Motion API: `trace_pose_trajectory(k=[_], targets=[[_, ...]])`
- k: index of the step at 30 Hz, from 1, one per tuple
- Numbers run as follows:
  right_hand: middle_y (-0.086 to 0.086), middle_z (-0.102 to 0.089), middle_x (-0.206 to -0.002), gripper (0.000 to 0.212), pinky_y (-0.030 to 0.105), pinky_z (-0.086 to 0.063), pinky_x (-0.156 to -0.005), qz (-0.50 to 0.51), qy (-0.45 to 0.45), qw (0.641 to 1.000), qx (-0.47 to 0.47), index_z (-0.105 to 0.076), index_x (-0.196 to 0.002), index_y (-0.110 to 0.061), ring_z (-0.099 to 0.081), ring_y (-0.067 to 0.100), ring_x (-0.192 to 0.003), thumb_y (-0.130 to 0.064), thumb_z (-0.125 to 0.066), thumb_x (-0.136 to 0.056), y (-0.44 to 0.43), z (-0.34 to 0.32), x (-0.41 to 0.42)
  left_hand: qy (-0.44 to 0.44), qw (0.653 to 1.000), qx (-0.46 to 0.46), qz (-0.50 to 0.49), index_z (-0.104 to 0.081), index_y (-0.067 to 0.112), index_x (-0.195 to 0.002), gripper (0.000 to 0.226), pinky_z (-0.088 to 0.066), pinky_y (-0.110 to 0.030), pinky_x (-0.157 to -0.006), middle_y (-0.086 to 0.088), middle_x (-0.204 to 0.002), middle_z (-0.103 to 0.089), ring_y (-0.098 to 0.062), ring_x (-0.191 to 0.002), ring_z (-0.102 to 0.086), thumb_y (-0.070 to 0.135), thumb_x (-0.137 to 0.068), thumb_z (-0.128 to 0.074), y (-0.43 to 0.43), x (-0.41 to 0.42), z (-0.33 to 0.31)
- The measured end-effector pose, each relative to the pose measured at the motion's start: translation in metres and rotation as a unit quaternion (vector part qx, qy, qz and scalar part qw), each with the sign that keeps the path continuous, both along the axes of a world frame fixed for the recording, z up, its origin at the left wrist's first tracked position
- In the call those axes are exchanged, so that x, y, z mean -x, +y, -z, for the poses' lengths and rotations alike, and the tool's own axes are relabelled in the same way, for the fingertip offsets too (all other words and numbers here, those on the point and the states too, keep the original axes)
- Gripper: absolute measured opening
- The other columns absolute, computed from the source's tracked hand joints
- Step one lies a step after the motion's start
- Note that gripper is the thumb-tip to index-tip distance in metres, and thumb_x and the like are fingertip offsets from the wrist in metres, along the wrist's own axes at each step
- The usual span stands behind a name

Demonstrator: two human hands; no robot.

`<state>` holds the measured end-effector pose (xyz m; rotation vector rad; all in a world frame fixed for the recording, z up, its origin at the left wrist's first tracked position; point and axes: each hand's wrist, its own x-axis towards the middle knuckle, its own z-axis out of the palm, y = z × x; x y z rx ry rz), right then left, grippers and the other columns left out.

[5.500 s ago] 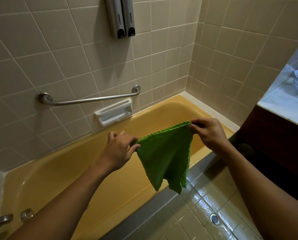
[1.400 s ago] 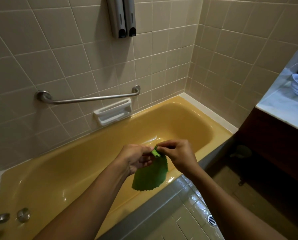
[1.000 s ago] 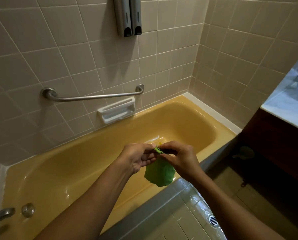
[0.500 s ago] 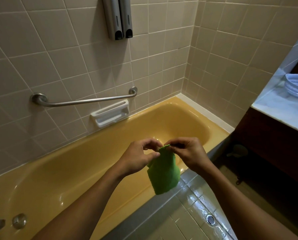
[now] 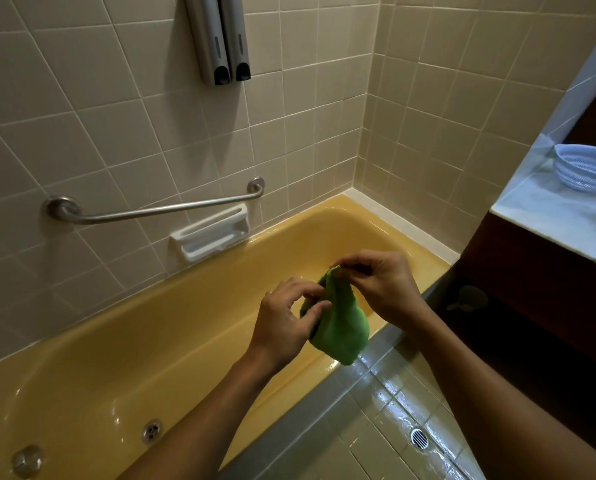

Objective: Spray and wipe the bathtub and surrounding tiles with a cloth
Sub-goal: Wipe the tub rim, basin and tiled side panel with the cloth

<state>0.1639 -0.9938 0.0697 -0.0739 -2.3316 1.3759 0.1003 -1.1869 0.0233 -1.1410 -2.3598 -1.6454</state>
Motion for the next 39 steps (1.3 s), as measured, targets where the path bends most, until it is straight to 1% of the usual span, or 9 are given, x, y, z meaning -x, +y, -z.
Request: trace_pose_trajectory(k=[6, 11, 16, 19, 26, 29, 33, 36, 39], targets=[[-0.007, -0.076, -0.095, 0.018, 0.028, -0.061, -0.084, 0.006, 0.016, 1.0, -0.021, -0.078, -0.102, -0.015, -0.072, 0.007, -0.094, -0.004, -0.072, -0.089, 0.004, -0.005, 0.002, -0.088, 0.996, 0.02, 0.028, -0.064, 0.025, -0.098, 0.002, -0.055, -0.024, -0.084, 0.015, -0.094, -0.067, -0.009, -0.095, -0.064, 0.028, -0.098, -0.065, 0.001, -0.001, -0.005], [-0.009, -0.075, -0.095, 0.02, 0.023, -0.059, -0.083, 0.012, 0.024, 1.0, -0.009, -0.078, -0.102, -0.016, -0.071, 0.006, -0.093, -0.002, -0.072, -0.089, 0.011, -0.009, 0.001, -0.11, 0.971, 0.198, 0.075, -0.05, 0.041, -0.119, 0.028, -0.047, -0.05, -0.1, 0.019, -0.099, -0.064, -0.002, -0.102, -0.059, 0.049, -0.094, -0.062, -0.013, 0.012, -0.005], [-0.018, -0.074, -0.09, 0.028, 0.017, -0.057, -0.081, 0.034, 0.027, 0.999, 0.018, -0.075, -0.098, -0.026, -0.071, 0.002, -0.088, 0.0, -0.073, -0.088, 0.024, -0.015, -0.002, 0.007, 0.942, 0.333, 0.035, -0.062, 0.033, -0.098, 0.029, -0.027, -0.041, -0.093, 0.015, -0.094, -0.056, -0.003, -0.096, -0.045, 0.058, -0.098, -0.047, -0.03, 0.024, 0.002], [-0.017, -0.074, -0.09, 0.028, 0.016, -0.056, -0.08, 0.057, 0.019, 0.998, 0.031, -0.075, -0.096, -0.028, -0.07, -0.001, -0.086, -0.002, -0.073, -0.087, 0.034, -0.011, -0.006, 0.089, 0.916, 0.391, -0.009, -0.065, 0.037, -0.106, 0.029, -0.028, -0.04, -0.094, 0.017, -0.103, -0.051, -0.006, -0.1, -0.04, 0.057, -0.1, -0.046, -0.04, 0.034, 0.003], [-0.003, -0.075, -0.099, 0.019, 0.027, -0.058, -0.085, 0.1, -0.012, 0.993, 0.063, -0.076, -0.107, -0.016, -0.071, 0.011, -0.096, -0.01, -0.071, -0.09, 0.051, 0.002, -0.012, 0.187, 0.937, 0.294, -0.011, -0.07, 0.034, -0.106, 0.041, -0.021, -0.039, -0.092, 0.02, -0.11, -0.063, -0.008, -0.113, -0.048, 0.063, -0.091, -0.046, -0.057, 0.042, 0.002], [-0.002, -0.075, -0.098, 0.021, 0.03, -0.06, -0.085, 0.117, -0.037, 0.99, 0.061, -0.076, -0.11, -0.011, -0.071, 0.011, -0.092, -0.01, -0.072, -0.09, 0.057, 0.009, -0.014, 0.285, 0.91, 0.301, -0.025, -0.068, 0.031, -0.104, 0.033, -0.029, -0.041, -0.085, 0.012, -0.099, -0.06, -0.016, -0.099, -0.051, 0.057, -0.092, -0.051, -0.062, 0.045, -0.005], [0.001, -0.074, -0.091, 0.018, 0.017, -0.058, -0.071, 0.118, -0.063, 0.989, 0.062, -0.075, -0.109, -0.007, -0.068, 0.002, -0.074, -0.007, -0.069, -0.092, 0.053, 0.017, -0.021, 0.398, 0.867, 0.297, -0.039, -0.07, 0.025, -0.106, 0.029, -0.033, -0.048, -0.093, -0.002, -0.117, -0.058, -0.028, -0.115, -0.051, 0.048, -0.093, -0.056, -0.066, 0.052, -0.028], [-0.001, -0.073, -0.086, 0.016, 0.02, -0.059, -0.071, 0.122, -0.065, 0.987, 0.077, -0.074, -0.099, -0.02, -0.068, 0.001, -0.071, -0.006, -0.069, -0.092, 0.048, 0.02, -0.025, 0.406, 0.852, 0.324, -0.065, -0.072, 0.024, -0.099, 0.02, -0.032, -0.051, -0.095, -0.009, -0.133, -0.058, -0.032, -0.125, -0.052, 0.042, -0.089, -0.071, -0.072, 0.054, -0.048], [-0.002, -0.075, -0.083, 0.017, 0.024, -0.06, -0.072, 0.096, -0.086, 0.99, 0.053, -0.074, -0.093, -0.026, -0.07, 0.007, -0.075, -0.01, -0.072, -0.091, 0.044, 0.022, -0.026, 0.361, 0.853, 0.372, -0.068, -0.068, 0.025, -0.099, 0.021, -0.036, -0.047, -0.091, 0.0, -0.112, -0.066, -0.023, -0.104, -0.063, 0.043, -0.087, -0.071, -0.076, 0.053, -0.059]])
